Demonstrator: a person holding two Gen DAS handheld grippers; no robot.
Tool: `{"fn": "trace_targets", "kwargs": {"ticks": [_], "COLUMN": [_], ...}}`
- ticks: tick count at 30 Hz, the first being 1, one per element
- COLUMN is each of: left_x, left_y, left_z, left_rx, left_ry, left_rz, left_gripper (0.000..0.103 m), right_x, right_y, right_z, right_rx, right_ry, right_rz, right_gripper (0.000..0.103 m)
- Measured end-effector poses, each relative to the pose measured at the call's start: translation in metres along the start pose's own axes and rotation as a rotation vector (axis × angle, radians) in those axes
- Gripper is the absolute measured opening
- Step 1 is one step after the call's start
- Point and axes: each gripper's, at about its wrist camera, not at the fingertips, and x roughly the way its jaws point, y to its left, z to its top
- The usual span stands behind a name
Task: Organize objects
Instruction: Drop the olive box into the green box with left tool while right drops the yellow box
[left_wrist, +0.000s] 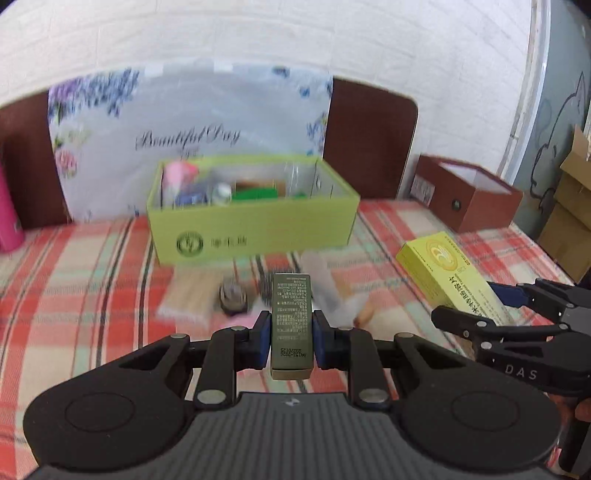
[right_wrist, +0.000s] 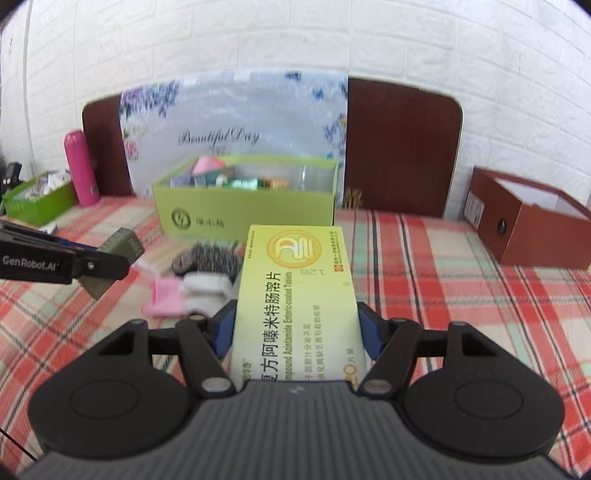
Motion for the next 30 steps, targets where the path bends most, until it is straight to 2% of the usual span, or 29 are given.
{"fn": "trace_targets", "kwargs": {"ticks": [6,11,16,20,26,28,29,30], "left_x": [0.011,0.04,0.078,0.111,0.152,0.163,0.167,0.169], "left_y": [0.003,0.014,0.024,0.036,0.051,0.055,0.057,0.058], "left_z": [0.05,0.091,0.128,0.145,0.149,0.144,0.14,0.136], "left_rx": [0.014,-0.03,-0.052,-0.075,-0.105,-0.106,-0.112,-0.123], "left_ry": [-0.085,-0.097,-0.111,-0.098,-0.071,-0.075,-0.065,-0.061], "left_rz": [0.017,0.004,0.026,0.05,0.056,0.067,0.076,0.09], "left_gripper": [0.023,0.023,0.023,0.023,0.023,0.034,0.06,0.078], "right_x": [0.024,0.066,0.119,0.157,0.205,0.222,0.229,0.232], "right_y": [-0.003,-0.007,-0.017,-0.023,-0.014,-0.009,-0.007,-0.006], "right_z": [0.05,0.087,0.111,0.121,0.126,0.121,0.117,0.113], "right_rx": [0.003,0.016,0.004,0.001,-0.044,-0.082,-0.099,-0.111], "right_ry": [-0.068,-0.095,-0.106,-0.104,-0.106,-0.09,-0.073,-0.06], "right_rz": [0.031,0.037,0.039,0.061,0.077,0.095,0.091,0.076], "right_gripper": [0.066,0.066,0.066,0.066,0.066,0.069,0.082,0.089]}}
